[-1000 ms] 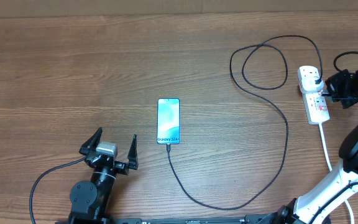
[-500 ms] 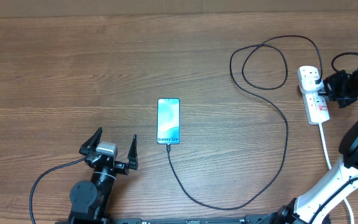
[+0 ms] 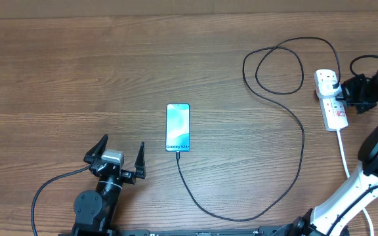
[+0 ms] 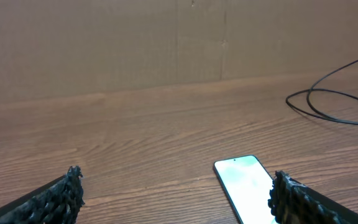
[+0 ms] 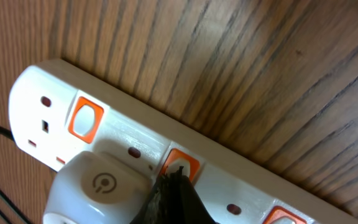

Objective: Plug charger to phone and switch on socket

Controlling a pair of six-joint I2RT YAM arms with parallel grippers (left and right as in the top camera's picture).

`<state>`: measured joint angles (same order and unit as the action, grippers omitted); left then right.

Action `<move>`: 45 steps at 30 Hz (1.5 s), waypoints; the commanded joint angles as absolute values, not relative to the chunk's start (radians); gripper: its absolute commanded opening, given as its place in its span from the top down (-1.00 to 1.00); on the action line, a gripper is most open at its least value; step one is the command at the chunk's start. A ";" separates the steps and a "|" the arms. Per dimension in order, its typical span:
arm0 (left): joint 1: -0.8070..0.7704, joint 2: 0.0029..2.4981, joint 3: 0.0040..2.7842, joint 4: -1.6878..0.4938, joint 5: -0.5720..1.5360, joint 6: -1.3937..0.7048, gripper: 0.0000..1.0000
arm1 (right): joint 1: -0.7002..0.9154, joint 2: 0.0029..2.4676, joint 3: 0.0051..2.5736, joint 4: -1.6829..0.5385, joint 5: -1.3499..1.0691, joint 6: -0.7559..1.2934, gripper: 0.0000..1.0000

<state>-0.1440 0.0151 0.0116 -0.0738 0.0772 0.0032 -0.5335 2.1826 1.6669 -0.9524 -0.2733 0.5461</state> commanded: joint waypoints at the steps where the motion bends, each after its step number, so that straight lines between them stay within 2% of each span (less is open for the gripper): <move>1: -0.144 0.006 0.004 -0.072 0.070 0.023 -0.99 | -0.472 2.270 1.688 -0.936 -0.300 0.549 0.92; 6: -0.144 0.006 0.004 -0.072 0.070 0.023 -0.99 | -0.428 2.312 1.689 -0.955 -0.254 0.541 0.92; 12: -0.144 0.006 0.004 -0.072 0.070 0.023 -0.99 | -0.435 2.204 1.726 -1.107 -0.167 0.466 0.92; 15: -0.144 0.006 0.004 -0.072 0.070 0.023 -0.99 | -0.451 2.052 1.732 -1.193 -0.078 0.466 0.92; 19: -0.144 0.006 0.004 -0.072 0.070 0.023 -1.00 | -0.449 1.778 1.732 -1.306 -0.099 0.452 0.92; 28: -0.144 0.006 0.004 -0.072 0.070 0.023 -0.99 | -0.314 1.300 1.732 -1.448 -0.106 0.365 0.92; 30: -0.144 0.006 0.004 -0.072 0.070 0.023 -0.99 | -0.297 1.209 1.732 -1.486 -0.106 0.365 0.50; 31: -0.144 0.006 0.004 -0.072 0.070 0.023 -0.99 | -0.294 1.174 1.732 -1.505 -0.106 0.365 0.16; 32: -0.144 0.006 0.004 -0.072 0.070 0.023 -0.99 | -0.294 1.107 1.732 -1.538 -0.104 0.364 -1.00; 41: -0.144 0.006 0.004 -0.072 0.070 0.023 -0.99 | -0.260 0.884 1.732 -1.639 -0.041 0.354 -1.00; 45: -0.144 0.006 0.004 -0.072 0.070 0.023 -0.99 | -0.146 0.804 1.732 -1.671 -0.012 0.300 -1.00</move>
<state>-0.1440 0.0151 0.0116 -0.0738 0.0769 0.0032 -0.2092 0.8371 1.7344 -1.6661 -0.0540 0.3401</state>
